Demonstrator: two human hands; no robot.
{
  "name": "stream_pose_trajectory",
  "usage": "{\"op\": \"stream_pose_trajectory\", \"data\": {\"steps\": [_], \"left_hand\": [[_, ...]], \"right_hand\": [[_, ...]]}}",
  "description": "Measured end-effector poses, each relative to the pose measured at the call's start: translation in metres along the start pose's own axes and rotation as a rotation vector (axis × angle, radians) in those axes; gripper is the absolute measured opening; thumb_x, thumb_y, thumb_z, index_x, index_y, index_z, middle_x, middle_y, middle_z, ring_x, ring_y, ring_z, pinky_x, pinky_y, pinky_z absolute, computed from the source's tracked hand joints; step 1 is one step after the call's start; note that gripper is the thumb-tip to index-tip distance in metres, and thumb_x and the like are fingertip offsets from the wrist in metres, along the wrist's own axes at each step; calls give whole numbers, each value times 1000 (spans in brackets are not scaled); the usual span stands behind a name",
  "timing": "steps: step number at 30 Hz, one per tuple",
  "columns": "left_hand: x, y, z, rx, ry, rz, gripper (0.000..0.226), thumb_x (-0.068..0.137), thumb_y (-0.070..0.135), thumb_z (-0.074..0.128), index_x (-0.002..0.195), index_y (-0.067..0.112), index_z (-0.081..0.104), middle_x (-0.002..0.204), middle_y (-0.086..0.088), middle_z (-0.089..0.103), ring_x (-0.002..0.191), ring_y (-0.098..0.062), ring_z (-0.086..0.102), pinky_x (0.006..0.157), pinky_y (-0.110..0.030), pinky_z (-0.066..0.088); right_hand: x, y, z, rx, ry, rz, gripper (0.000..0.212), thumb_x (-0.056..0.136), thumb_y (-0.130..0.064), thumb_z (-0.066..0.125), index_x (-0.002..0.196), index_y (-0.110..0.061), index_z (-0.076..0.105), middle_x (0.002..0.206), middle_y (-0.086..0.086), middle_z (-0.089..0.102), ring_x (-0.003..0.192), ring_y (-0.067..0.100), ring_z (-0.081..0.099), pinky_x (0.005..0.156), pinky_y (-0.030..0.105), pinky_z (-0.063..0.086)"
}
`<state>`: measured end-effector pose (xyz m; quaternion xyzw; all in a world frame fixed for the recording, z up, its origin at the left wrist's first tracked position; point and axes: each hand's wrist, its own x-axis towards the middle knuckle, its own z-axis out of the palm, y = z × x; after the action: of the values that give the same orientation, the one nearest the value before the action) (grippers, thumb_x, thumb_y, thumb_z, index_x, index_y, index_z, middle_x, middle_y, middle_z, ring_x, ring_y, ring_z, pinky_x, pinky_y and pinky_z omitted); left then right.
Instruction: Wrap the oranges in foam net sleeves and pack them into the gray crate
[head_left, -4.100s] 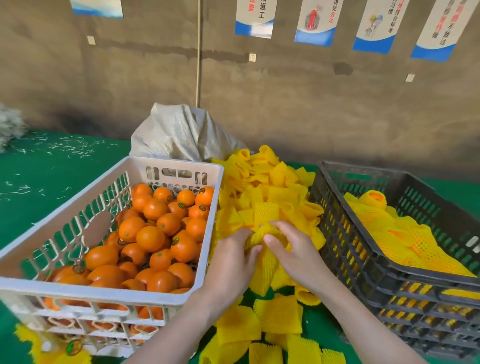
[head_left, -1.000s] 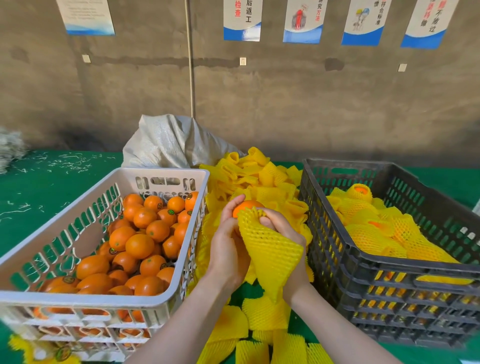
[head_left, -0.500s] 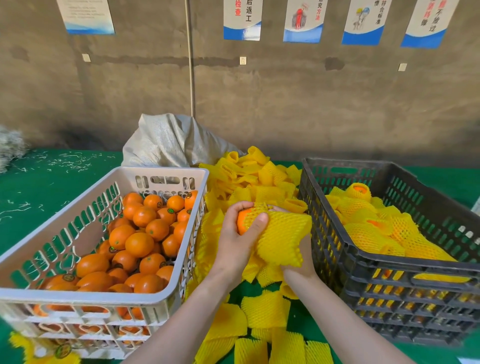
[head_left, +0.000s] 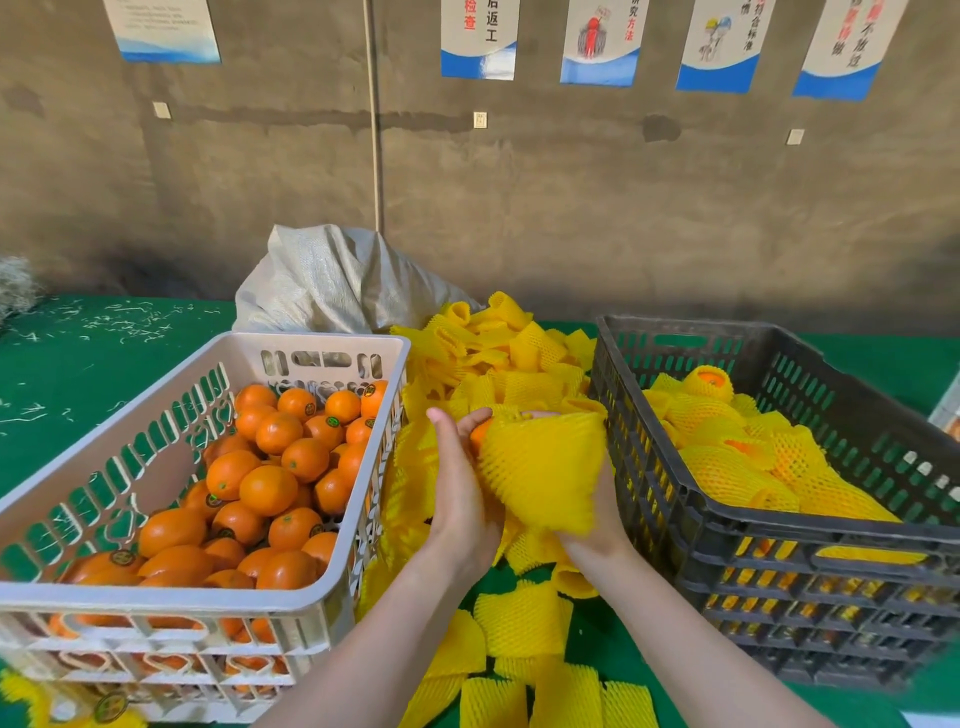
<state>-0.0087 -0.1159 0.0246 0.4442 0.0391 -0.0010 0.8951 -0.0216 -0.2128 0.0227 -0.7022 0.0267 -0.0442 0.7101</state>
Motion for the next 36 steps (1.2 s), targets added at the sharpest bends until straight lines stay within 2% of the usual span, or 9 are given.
{"op": "stream_pose_trajectory", "data": {"steps": [3,6,9,12,15,22,30,33,36], "left_hand": [[-8,-6,4,141,-48,106,65,71,71,38,118,29,54,124,-3,59,118,-21,55,102,-45,44],[-8,-11,2,379,-14,292,44,71,67,43,103,39,53,112,12,57,111,-6,53,95,-25,45],[-6,-12,-3,443,-11,390,34,78,55,46,102,34,56,105,14,58,99,3,55,82,-11,45],[-5,-8,-8,379,-75,291,42,78,56,46,107,29,56,112,-2,61,109,-18,58,93,-34,50],[-5,-4,-8,243,-37,102,63,72,61,48,117,17,52,114,-12,64,109,-26,62,94,-44,51],[-8,-7,-5,3,-16,-71,62,72,52,57,119,12,56,104,-17,69,98,-28,67,88,-42,52],[2,-1,-17,-10,-91,-186,45,68,54,61,94,19,72,83,-7,74,68,-19,71,52,-27,54],[5,-1,-21,-41,-109,-196,39,69,52,60,82,19,77,82,-9,74,67,-21,71,54,-29,56],[5,-4,-23,-69,-79,-187,45,72,50,59,99,16,69,86,-10,74,72,-22,72,57,-29,57]], "right_hand": [[4,-2,5,-147,91,-377,39,91,-9,58,74,-43,67,66,-14,65,70,2,60,77,46,51],[6,7,2,-261,103,-514,25,88,-32,56,80,-56,60,65,-14,63,70,9,61,68,34,50],[10,11,-4,-333,176,-579,28,91,-22,59,83,-49,57,63,-21,62,66,-4,58,58,10,43],[8,8,-5,-282,201,-581,13,93,-23,53,90,-30,63,71,-15,64,72,9,60,65,25,48],[6,9,-2,-346,210,-628,26,95,-30,47,97,-12,65,76,2,65,72,16,59,64,40,48],[3,11,6,-512,250,-750,28,94,-27,48,92,-4,63,60,-1,53,50,14,45,51,29,35],[24,-1,-10,-313,65,-578,13,95,-25,49,90,-22,61,79,-13,61,74,-1,57,67,30,47],[27,2,-6,-236,26,-519,16,94,-30,50,84,-25,62,77,-10,62,72,-4,56,66,29,47],[27,10,-2,-191,63,-414,26,93,-29,48,79,-16,64,73,4,62,68,3,54,66,37,47]]}}
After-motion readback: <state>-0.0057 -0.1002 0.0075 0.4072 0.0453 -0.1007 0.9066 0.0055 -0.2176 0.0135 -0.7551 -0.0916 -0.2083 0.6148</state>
